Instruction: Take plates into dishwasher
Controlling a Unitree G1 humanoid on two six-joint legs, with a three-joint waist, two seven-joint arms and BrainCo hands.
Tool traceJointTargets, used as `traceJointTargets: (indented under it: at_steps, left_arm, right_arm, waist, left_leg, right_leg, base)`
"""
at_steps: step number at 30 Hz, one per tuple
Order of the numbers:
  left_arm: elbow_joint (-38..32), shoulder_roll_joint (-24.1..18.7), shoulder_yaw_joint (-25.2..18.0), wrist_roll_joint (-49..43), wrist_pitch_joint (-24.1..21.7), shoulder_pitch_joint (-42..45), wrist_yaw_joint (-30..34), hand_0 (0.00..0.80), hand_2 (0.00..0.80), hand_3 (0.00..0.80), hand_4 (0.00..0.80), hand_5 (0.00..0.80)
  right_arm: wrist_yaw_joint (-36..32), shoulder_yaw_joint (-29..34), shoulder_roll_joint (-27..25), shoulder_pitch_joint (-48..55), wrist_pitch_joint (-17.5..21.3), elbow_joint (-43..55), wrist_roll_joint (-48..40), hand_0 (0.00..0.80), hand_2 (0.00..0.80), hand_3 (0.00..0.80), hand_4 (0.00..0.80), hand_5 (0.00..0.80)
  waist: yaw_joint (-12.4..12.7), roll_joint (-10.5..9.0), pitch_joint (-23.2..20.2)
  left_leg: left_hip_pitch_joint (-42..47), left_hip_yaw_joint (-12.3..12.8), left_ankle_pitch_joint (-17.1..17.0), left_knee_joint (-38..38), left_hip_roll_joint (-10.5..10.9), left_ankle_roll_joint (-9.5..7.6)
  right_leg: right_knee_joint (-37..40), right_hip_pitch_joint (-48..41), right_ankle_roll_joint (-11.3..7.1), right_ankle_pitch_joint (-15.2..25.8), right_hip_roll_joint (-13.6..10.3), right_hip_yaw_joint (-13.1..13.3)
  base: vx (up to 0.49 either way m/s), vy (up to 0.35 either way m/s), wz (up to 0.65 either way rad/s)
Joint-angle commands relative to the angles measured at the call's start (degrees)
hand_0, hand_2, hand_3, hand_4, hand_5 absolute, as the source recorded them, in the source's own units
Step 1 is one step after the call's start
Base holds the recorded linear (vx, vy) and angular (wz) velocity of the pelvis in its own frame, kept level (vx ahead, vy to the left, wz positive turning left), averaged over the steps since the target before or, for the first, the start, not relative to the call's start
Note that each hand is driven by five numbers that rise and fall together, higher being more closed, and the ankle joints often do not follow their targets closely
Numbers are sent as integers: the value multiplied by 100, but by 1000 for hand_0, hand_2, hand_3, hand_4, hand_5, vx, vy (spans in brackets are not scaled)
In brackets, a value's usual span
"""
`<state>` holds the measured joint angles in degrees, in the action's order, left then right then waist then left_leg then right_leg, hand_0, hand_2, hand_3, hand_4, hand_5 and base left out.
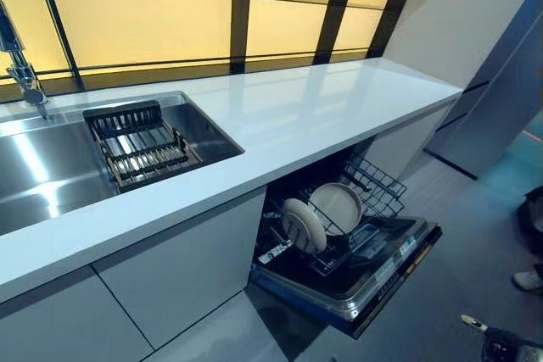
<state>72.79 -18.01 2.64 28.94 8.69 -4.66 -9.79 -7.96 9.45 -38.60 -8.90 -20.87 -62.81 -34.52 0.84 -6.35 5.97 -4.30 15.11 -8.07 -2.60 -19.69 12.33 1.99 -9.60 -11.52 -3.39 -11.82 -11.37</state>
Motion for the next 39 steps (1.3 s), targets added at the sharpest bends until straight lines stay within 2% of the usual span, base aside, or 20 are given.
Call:
traceJointTargets:
  at_steps: [1,3,6,9,10,12,13,14,15,16,17,18,19,21,22,23,25,26,32,39]
  left_arm:
    - [162,-91,-175,-68,-165,-346,-107,0,0,0,0,0]
    - [89,-233,-220,-38,-146,-298,-161,0,0,0,0,0]
    - [71,-299,-306,121,-223,-270,-204,0,0,0,0,0]
    - [-24,-243,-448,111,-300,-185,-180,0,0,0,0,0]
    - [-50,-187,-402,145,-322,-199,-202,0,0,0,0,0]
    - [-33,-148,-398,140,-303,-243,-158,0,0,0,0,0]
    - [24,-85,-382,126,-229,-311,-34,0,0,0,0,0]
    - [44,-38,-375,110,-220,-328,13,0,0,0,0,0]
    - [46,-21,-375,110,-210,-330,25,0,0,0,0,0]
    - [45,33,-381,82,-200,-334,56,0,0,0,0,0]
    - [2,109,-362,-25,-157,-301,103,0,0,0,0,0]
    - [-7,157,-295,-144,-124,-286,135,0,0,0,0,0]
    - [1,170,-258,-179,-114,-290,145,0,0,0,0,0]
    - [104,198,-104,-308,-185,-257,233,0,0,0,0,0]
    - [172,179,14,-444,-270,-266,235,0,0,0,0,0]
    - [185,160,62,-443,-302,-274,211,0,0,0,0,0]
    - [193,61,112,-263,-330,-316,151,0,0,0,0,0]
    - [202,28,106,-182,-337,-323,143,0,0,0,0,0]
    - [362,-131,-161,113,-403,-232,250,0,0,0,0,0]
    - [186,-42,-150,-63,-459,-29,332,0,0,0,0,0]
  right_arm:
    - [-277,134,-136,-423,69,191,-227,0,0,0,0,0]
    - [-278,37,-91,-431,45,211,-217,0,0,0,0,0]
    - [-312,-62,-97,-412,15,170,-299,0,0,0,0,0]
    - [-330,-113,-51,-397,-105,201,-425,0,0,0,0,0]
    - [-350,-105,10,-302,-57,256,-546,0,0,0,0,0]
    - [-407,-64,24,-250,1,253,-510,0,0,0,0,0]
    - [-473,-27,30,-193,76,235,-457,0,0,0,0,0]
    - [-496,-15,33,-194,104,227,-469,0,0,0,0,0]
    - [-505,-9,38,-197,112,227,-464,0,0,0,0,0]
    - [-540,9,47,-219,103,226,-442,0,0,0,0,0]
    - [-473,44,81,-231,15,316,-390,0,0,0,0,0]
    - [-415,60,136,-192,-47,370,-474,0,0,0,0,0]
    - [-383,73,161,-169,-46,381,-529,0,0,0,0,0]
    - [-237,94,312,-20,13,466,-794,0,0,0,0,0]
    - [-140,92,452,115,166,474,-954,0,0,0,0,0]
    - [-113,89,487,164,217,480,-1009,0,0,0,0,0]
    - [-279,156,586,181,370,233,-964,0,0,0,0,0]
    - [-292,141,624,154,442,132,-983,0,0,0,0,0]
    - [-304,235,760,157,370,-100,-1241,0,0,0,0,0]
    - [-436,324,949,213,397,-63,-1509,0,0,0,0,0]
  waist:
    - [220,289,-22]
    - [287,415,15]
    - [294,476,62]
    - [275,486,146]
    - [206,454,204]
    - [138,418,214]
    - [13,218,220]
    - [-9,147,208]
    - [-15,133,201]
    - [-19,94,176]
    - [-26,143,108]
    - [-70,245,55]
    - [-101,286,27]
    - [-75,374,-16]
    - [-150,360,3]
    - [-191,340,12]
    - [-161,341,-5]
    - [-143,345,-8]
    - [-52,294,-86]
    - [71,291,-66]
  left_leg:
    - [-450,-319,-579,227,-296,-182]
    - [-441,-594,-695,314,-331,-155]
    - [-428,-658,-799,499,-411,-107]
    - [-460,-455,-863,627,-420,-112]
    - [-421,-207,-1014,330,-311,-134]
    - [-425,-18,-846,-156,-228,-200]
    - [-386,249,-175,-1316,77,-403]
    - [-351,271,144,-1651,294,-487]
    - [-327,269,246,-1710,375,-518]
    - [-217,259,488,-1829,651,-588]
    - [122,115,885,-1439,1183,-715]
    - [480,81,924,-808,1383,-765]
    - [572,85,827,-551,1411,-763]
    - [696,-295,723,126,1652,-882]
    - [767,-537,706,401,1767,-994]
    - [751,-649,684,470,1803,-1040]
    - [750,-705,599,690,1658,-1060]
    - [742,-726,596,726,1623,-1062]
    - [701,-693,518,760,1390,-937]
    - [627,-788,462,760,1332,-861]
  right_leg:
    - [-892,-222,203,-446,-95,32]
    - [-1375,-76,348,-799,42,40]
    - [-1474,11,546,-911,246,5]
    - [-1290,76,709,-719,521,-115]
    - [-1066,10,767,-592,644,-222]
    - [-877,61,839,-399,652,-332]
    - [-641,173,974,-110,506,-578]
    - [-526,236,975,34,435,-675]
    - [-497,255,963,74,415,-705]
    - [-434,328,949,171,378,-746]
    - [-446,443,870,249,410,-787]
    - [-533,548,813,251,509,-777]
    - [-544,602,803,272,555,-769]
    - [-736,710,798,181,703,-675]
    - [-985,904,677,308,641,-358]
    - [-1034,1023,611,482,587,-189]
    - [-877,1041,399,722,103,-34]
    - [-820,1037,372,762,34,24]
    - [-223,879,356,757,172,-115]
    - [-23,707,398,731,252,-216]
  base:
    - [-71,-100,3]
    - [-54,-155,2]
    - [-51,-179,2]
    - [-132,-192,11]
    - [-212,-201,31]
    - [-266,-208,68]
    - [-291,-196,84]
    - [-275,-179,77]
    - [-137,-53,29]
    - [-119,15,3]
    - [-110,52,8]
    - [-65,83,37]
    - [-6,62,70]
    - [-30,-41,72]
    - [-88,-145,53]
    - [-95,-199,58]
    - [-110,-263,66]
    - [-83,-266,48]
    - [-42,-181,37]
    - [-23,-82,9]
